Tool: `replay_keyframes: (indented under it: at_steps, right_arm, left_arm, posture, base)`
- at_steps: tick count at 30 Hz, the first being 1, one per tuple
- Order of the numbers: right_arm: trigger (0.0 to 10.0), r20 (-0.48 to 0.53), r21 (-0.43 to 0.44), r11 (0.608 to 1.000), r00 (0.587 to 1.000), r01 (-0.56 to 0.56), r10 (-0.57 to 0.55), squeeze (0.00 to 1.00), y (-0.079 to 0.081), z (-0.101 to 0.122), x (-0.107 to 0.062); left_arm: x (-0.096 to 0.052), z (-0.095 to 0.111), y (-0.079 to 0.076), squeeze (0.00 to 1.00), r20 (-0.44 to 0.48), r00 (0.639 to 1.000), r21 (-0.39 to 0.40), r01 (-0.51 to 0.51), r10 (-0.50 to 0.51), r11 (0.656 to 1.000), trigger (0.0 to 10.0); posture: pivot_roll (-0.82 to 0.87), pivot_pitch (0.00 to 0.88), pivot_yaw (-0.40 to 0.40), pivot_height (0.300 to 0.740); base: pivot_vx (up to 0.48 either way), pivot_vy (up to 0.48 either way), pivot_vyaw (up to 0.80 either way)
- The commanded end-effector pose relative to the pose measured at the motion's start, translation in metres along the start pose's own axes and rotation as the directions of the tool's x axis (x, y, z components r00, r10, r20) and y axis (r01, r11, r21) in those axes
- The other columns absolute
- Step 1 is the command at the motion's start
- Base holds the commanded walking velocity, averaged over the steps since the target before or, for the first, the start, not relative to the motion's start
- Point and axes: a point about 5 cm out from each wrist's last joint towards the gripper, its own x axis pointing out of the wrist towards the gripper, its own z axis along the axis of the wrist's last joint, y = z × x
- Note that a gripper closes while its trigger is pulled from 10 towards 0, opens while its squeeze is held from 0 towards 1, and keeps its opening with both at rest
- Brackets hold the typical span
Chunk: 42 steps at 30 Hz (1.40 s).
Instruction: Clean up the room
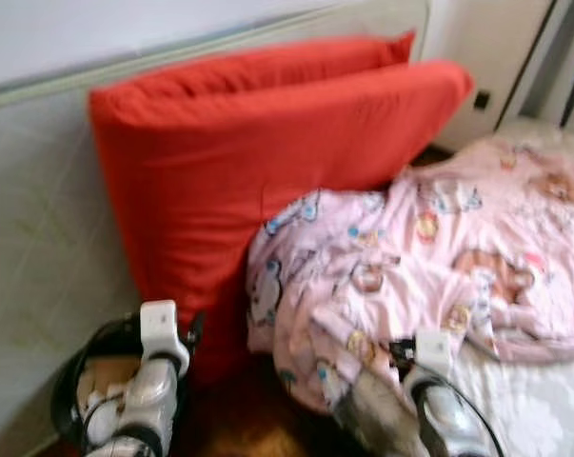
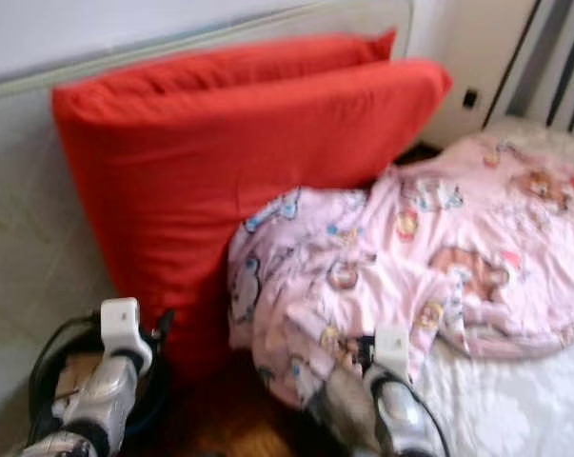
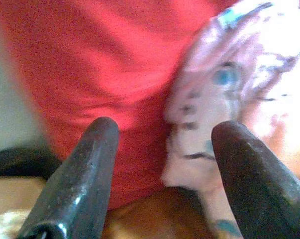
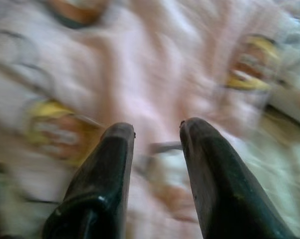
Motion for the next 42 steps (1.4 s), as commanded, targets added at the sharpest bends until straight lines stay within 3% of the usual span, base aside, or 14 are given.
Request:
replay_keyframes:
  at_steps: [1,13,17,26,27,37,39,42]
  right_arm:
    - [10.0,0.004,0.017,1.0,1.0,-0.015,0.015,0.0,0.009,0.005,0.003]
    - [10.0,-0.087,0.028,0.998,0.995,0.048,-0.045,0.0,-0.001,-0.006,0.001]
    - [10.0,-0.08,0.037,0.998,0.996,0.053,-0.05,0.0,-0.002,-0.005,0.001]
    - [10.0,-0.07,0.084,0.994,0.996,0.065,-0.059,0.0,-0.004,-0.004,0.001]
    - [10.0,-0.066,0.099,0.993,0.996,0.068,-0.061,1.0,-0.004,-0.003,0.001]
    - [10.0,-0.078,0.107,0.991,0.994,0.081,-0.073,1.0,-0.005,-0.002,0.002]
    - [10.0,-0.103,0.099,0.992,0.992,0.078,-0.068,0.0,-0.004,-0.004,0.003]
    - [10.0,-0.112,0.089,0.993,0.991,0.081,-0.071,0.0,-0.004,-0.005,0.003]
  left_arm:
    - [-0.002,-0.002,0.017,0.0,-0.023,0.999,0.004,-0.045,0.045,0.999,10.0]
    - [-0.003,-0.005,0.018,0.0,-0.048,0.998,0.001,-0.041,0.041,0.999,10.0]
    - [-0.004,-0.006,0.018,0.0,-0.05,0.998,0.002,-0.04,0.04,0.999,10.0]
    - [-0.006,-0.01,0.016,0.0,-0.056,0.998,0.005,-0.034,0.034,0.999,10.0]
    - [-0.006,-0.01,0.016,0.0,-0.059,0.998,0.004,-0.033,0.034,0.999,10.0]
    - [-0.006,-0.01,0.02,0.0,-0.071,0.997,0.009,-0.032,0.033,0.999,10.0]
    - [-0.006,-0.011,0.02,0.0,-0.076,0.997,0.011,-0.03,0.031,0.999,10.0]
    - [-0.006,-0.011,0.02,0.0,-0.077,0.997,0.012,-0.03,0.03,0.999,10.0]
  posture:
    - [0.04,0.0,0.022,0.637]
    - [0.04,0.0,0.022,0.622]
    - [0.04,0.0,0.024,0.603]
    - [0.04,0.0,0.027,0.603]
    - [0.05,0.0,0.029,0.603]
    - [0.05,0.0,0.033,0.603]
    - [0.05,0.0,0.035,0.603]
    - [0.05,0.0,0.037,0.603]
  base:
    - [0.0,0.0,0.0]
    - [0.0,0.0,0.0]
    - [0.0,0.0,0.0]
    - [0.0,0.0,0.0]
    - [0.0,0.0,0.0]
    - [0.0,0.0,0.0]
    - [0.0,0.0,0.0]
    - [0.0,0.0,0.0]
